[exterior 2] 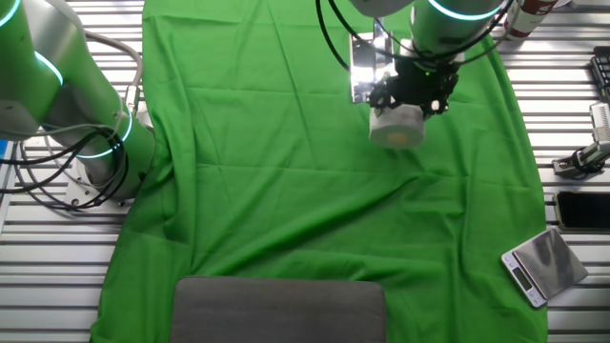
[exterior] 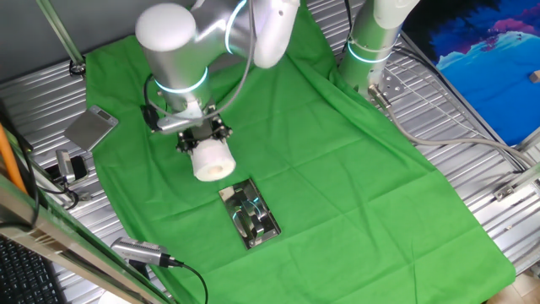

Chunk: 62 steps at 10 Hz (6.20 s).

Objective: Put the toilet paper on its holder

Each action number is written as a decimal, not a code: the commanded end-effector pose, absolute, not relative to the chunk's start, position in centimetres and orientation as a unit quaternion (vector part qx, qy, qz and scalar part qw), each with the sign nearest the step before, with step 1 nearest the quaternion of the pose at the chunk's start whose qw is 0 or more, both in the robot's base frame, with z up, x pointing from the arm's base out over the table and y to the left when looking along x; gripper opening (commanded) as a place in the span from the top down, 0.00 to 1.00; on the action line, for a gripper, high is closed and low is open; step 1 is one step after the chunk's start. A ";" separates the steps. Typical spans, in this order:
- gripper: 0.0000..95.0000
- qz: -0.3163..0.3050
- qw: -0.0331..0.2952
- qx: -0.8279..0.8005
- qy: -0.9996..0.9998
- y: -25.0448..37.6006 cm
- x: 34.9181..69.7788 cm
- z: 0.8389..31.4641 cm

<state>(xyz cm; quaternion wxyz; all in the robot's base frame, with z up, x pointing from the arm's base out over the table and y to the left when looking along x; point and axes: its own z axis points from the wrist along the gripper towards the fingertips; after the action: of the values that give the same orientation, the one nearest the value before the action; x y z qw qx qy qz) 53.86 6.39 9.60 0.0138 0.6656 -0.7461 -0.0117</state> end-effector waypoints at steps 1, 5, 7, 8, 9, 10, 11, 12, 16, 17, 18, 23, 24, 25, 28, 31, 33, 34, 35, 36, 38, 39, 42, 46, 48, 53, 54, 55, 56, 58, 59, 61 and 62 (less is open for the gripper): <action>1.00 -0.016 0.011 0.667 -0.745 6.3 53.8 9.6; 1.00 -0.013 0.013 0.675 -0.738 6.3 53.8 9.6; 1.00 -0.012 0.014 0.671 -0.741 6.3 53.8 9.6; 1.00 -0.010 0.013 0.669 -0.743 6.3 53.8 9.6; 1.00 0.006 0.013 0.669 -0.743 6.3 53.8 9.6; 1.00 0.014 0.013 0.670 -0.742 6.3 53.8 9.6; 1.00 0.010 0.010 0.672 -0.741 6.3 53.8 9.6; 1.00 0.010 0.011 0.681 -0.732 6.3 53.8 9.6; 1.00 0.010 0.013 0.705 -0.709 6.3 53.8 9.6; 1.00 0.008 0.011 0.712 -0.702 6.3 53.8 9.6; 1.00 0.008 0.011 0.715 -0.699 6.3 53.8 9.6; 1.00 -0.015 0.009 0.709 -0.705 7.2 53.5 9.6; 1.00 -0.015 0.009 0.710 -0.704 7.5 53.4 9.5; 1.00 -0.016 0.008 0.711 -0.703 7.6 53.3 9.3; 1.00 -0.019 0.004 0.710 -0.704 8.1 52.6 8.9; 1.00 -0.021 0.003 0.700 -0.714 9.5 52.0 8.4; 1.00 -0.020 0.003 0.697 -0.717 10.1 51.9 8.4; 1.00 -0.021 0.002 0.697 -0.717 10.2 52.0 8.4; 1.00 -0.021 0.002 0.696 -0.718 10.3 51.9 8.4; 1.00 -0.021 0.002 0.694 -0.719 10.6 51.9 8.4; 1.00 -0.020 0.002 0.692 -0.722 11.1 51.8 8.3; 1.00 -0.019 0.002 0.691 -0.722 11.2 51.9 8.2; 1.00 -0.019 0.002 0.692 -0.722 11.3 51.8 8.2; 1.00 -0.019 0.002 0.688 -0.725 12.0 52.0 7.8; 1.00 -0.019 0.001 0.686 -0.727 12.3 51.9 7.7; 1.00 -0.017 0.003 0.681 -0.732 13.7 51.9 7.7; 1.00 -0.016 0.004 0.681 -0.732 14.0 51.9 7.7; 1.00 -0.016 0.003 0.681 -0.732 14.3 52.0 7.7; 1.00 -0.016 0.004 0.681 -0.732 14.6 52.0 7.7; 1.00 -0.013 0.007 0.682 -0.731 15.0 52.0 7.9; 1.00 -0.012 0.008 0.683 -0.731 15.4 52.0 8.1; 1.00 -0.010 0.010 0.682 -0.731 16.1 52.0 8.2; 1.00 -0.009 0.011 0.683 -0.731 16.8 52.0 8.2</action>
<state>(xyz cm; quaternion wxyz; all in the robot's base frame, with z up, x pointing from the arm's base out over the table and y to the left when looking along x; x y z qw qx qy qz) 51.88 17.10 8.25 0.0111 0.6835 -0.7298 -0.0083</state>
